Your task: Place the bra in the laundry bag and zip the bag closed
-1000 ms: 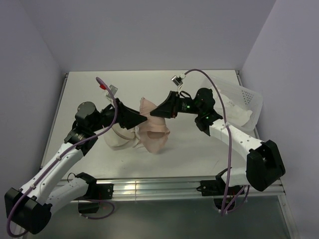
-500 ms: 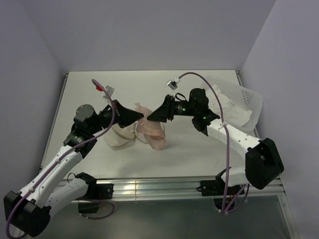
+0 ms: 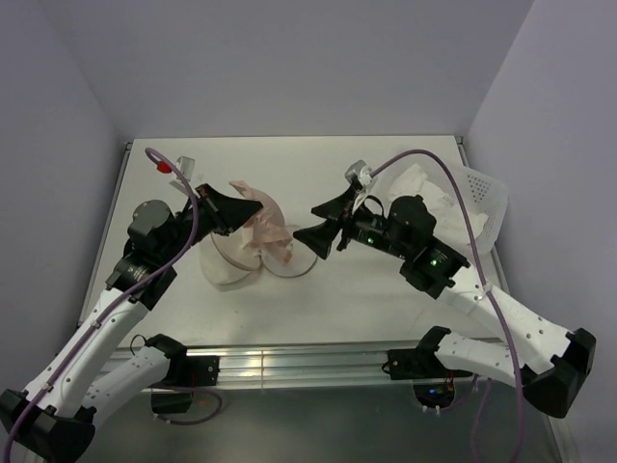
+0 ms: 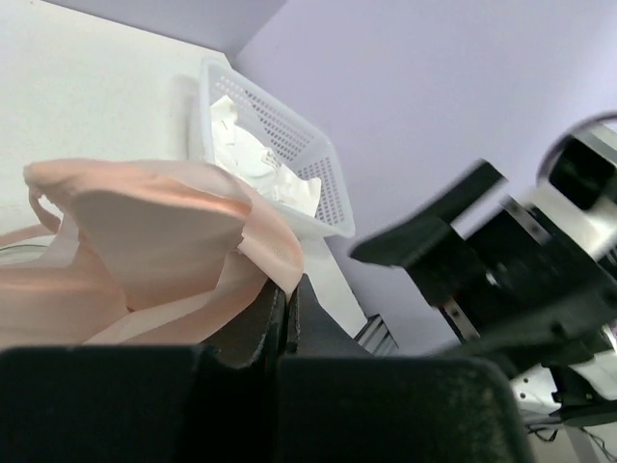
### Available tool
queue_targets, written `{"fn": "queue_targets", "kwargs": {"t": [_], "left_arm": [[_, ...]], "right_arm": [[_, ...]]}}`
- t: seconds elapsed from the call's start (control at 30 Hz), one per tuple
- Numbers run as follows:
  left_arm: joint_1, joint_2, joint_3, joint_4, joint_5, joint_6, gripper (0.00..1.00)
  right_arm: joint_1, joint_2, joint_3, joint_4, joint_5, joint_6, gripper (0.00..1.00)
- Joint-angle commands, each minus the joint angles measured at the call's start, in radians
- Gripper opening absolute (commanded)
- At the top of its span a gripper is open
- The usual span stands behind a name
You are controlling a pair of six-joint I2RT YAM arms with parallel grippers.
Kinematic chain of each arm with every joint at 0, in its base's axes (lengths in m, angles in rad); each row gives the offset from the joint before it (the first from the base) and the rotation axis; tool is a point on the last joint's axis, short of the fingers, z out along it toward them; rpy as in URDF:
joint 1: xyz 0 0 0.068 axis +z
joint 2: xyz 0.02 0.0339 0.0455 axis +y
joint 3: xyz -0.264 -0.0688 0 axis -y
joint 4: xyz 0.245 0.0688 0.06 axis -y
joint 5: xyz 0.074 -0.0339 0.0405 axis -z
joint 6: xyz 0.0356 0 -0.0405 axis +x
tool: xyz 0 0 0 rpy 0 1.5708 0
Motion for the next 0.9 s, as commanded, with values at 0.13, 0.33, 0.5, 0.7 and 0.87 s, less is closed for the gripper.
{"fn": "queue_targets", "kwargs": {"t": [0.13, 0.33, 0.5, 0.7, 0.87], "left_arm": [[-0.014, 0.025, 0.079, 0.018, -0.087, -0.061, 0.0], [-0.038, 0.054, 0.108, 0.036, -0.079, -0.07, 0.0], [-0.057, 0.076, 0.131, 0.037, -0.075, -0.062, 0.0], [-0.067, 0.083, 0.136, 0.045, -0.067, -0.065, 0.0], [-0.075, 0.097, 0.142, 0.036, -0.058, -0.061, 0.0]], "right_arm": [[0.26, -0.003, 0.086, -0.016, 0.434, -0.287, 0.87], [0.329, 0.065, 0.137, 0.003, 0.536, -0.362, 0.88], [0.352, 0.096, 0.132, 0.073, 0.589, -0.399, 0.88], [0.354, 0.162, 0.166, 0.07, 0.652, -0.439, 0.89], [0.348, 0.196, 0.175, 0.109, 0.68, -0.474, 0.85]]}}
